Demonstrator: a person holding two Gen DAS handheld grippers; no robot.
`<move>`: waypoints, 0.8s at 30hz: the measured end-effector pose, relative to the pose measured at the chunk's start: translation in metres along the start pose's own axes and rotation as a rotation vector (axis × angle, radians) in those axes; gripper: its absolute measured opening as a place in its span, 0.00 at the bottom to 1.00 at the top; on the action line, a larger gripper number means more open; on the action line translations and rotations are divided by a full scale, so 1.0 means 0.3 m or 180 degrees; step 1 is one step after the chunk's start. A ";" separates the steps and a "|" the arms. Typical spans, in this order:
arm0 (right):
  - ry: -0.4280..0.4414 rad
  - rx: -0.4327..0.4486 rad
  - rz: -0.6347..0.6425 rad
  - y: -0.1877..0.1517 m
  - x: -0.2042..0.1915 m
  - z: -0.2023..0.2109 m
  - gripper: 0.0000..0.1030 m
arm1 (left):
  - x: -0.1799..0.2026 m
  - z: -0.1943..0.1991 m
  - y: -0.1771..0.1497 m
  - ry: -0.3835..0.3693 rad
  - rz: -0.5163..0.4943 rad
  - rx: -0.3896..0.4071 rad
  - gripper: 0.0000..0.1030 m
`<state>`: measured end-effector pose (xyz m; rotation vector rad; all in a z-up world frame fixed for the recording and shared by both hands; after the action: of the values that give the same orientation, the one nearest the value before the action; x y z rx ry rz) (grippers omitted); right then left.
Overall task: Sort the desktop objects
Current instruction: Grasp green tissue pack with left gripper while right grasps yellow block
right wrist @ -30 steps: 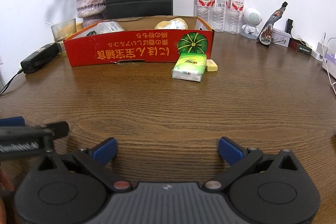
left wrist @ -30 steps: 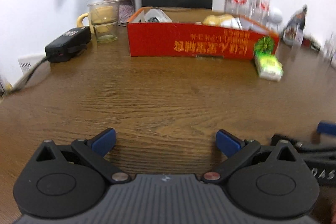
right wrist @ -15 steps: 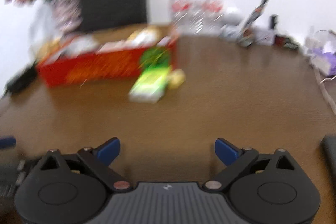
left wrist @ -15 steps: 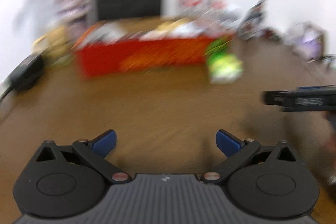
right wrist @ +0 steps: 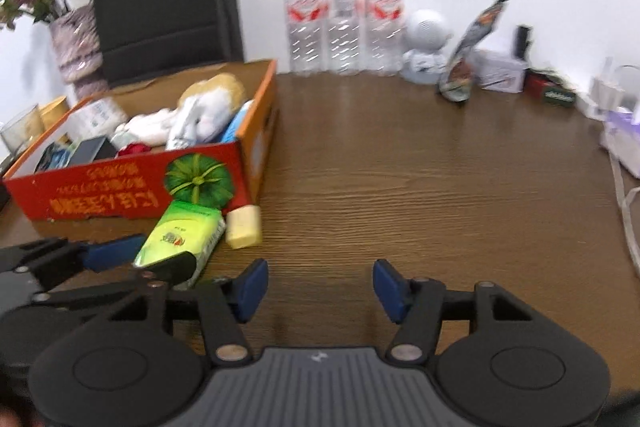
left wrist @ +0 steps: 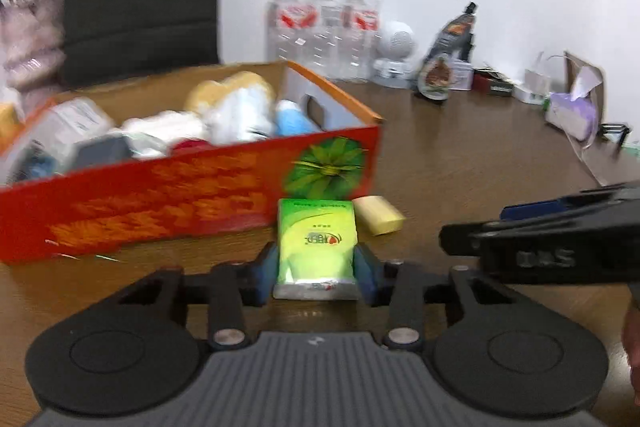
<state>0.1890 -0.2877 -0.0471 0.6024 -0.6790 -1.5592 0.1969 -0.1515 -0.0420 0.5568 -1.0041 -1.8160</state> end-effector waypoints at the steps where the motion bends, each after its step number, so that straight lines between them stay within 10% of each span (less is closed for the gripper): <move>1: 0.0037 -0.0014 0.0018 0.006 -0.030 -0.018 0.57 | -0.015 0.017 -0.007 0.0035 -0.0050 0.0008 0.36; 8: 0.0039 0.0062 0.0275 0.062 -0.190 -0.128 0.48 | -0.193 0.198 -0.051 0.0194 0.0139 0.0200 0.36; 11: -0.0035 0.0130 0.0183 0.065 -0.181 -0.121 0.19 | -0.258 0.231 -0.071 0.0353 0.0299 0.0209 0.36; 15: -0.0099 0.0180 0.0254 0.001 -0.185 -0.047 0.19 | -0.296 0.280 -0.139 0.0538 0.0414 0.0049 0.36; 24: 0.0295 0.0396 0.0520 -0.091 -0.301 0.226 0.19 | -0.231 0.449 -0.063 0.0000 0.0322 0.0350 0.35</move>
<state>0.1298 -0.1910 -0.0212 0.6902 -0.7399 -1.3368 0.1193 -0.0325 0.0139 0.5627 -1.1175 -1.6794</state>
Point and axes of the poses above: each gripper's, at about its wrist camera, not at the fingertips, and z roughly against the way its jaws point, x to its right, y to its top, the point moved 9 cm from there along -z, roughly the way its jaws point, and after that the axes turned 7 degrees about -y, right-handed, at the moved point
